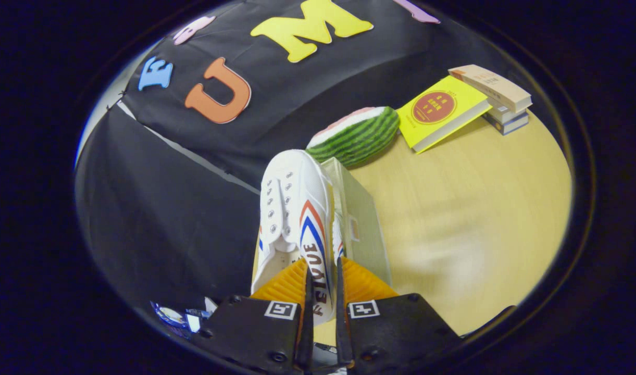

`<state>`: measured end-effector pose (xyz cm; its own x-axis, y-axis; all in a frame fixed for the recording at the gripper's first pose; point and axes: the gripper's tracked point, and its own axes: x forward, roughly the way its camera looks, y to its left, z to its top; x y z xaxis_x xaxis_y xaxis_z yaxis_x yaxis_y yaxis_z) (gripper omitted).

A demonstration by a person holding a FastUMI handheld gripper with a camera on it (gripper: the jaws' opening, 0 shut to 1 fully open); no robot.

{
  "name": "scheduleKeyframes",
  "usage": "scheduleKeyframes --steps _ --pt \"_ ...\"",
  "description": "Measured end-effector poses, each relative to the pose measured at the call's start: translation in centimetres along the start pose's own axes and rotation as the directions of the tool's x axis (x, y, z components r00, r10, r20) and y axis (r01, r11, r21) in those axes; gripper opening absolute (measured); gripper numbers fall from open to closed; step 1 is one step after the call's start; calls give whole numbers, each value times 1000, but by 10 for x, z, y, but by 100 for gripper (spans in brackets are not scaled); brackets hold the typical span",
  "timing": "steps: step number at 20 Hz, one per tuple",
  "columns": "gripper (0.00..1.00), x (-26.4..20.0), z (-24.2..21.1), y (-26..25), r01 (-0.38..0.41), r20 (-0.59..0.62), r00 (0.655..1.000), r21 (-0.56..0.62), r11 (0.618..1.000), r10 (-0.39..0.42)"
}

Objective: Open the storage box then place both shoes into the box .Put the left shoe in first, then the right shoe, with the right side of both shoes facing outward in a uniform manner.

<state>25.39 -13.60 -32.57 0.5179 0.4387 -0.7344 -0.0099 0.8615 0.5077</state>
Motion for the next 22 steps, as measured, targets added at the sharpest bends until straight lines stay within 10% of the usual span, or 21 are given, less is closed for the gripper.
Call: scheduleKeyframes --steps 8,11,22 --pt "28 -4 1 -6 90 159 984 -63 994 -79" --pt "100 -14 7 -10 158 249 962 -194 968 -107" --pt "100 -60 20 -25 218 373 920 -229 949 -121"
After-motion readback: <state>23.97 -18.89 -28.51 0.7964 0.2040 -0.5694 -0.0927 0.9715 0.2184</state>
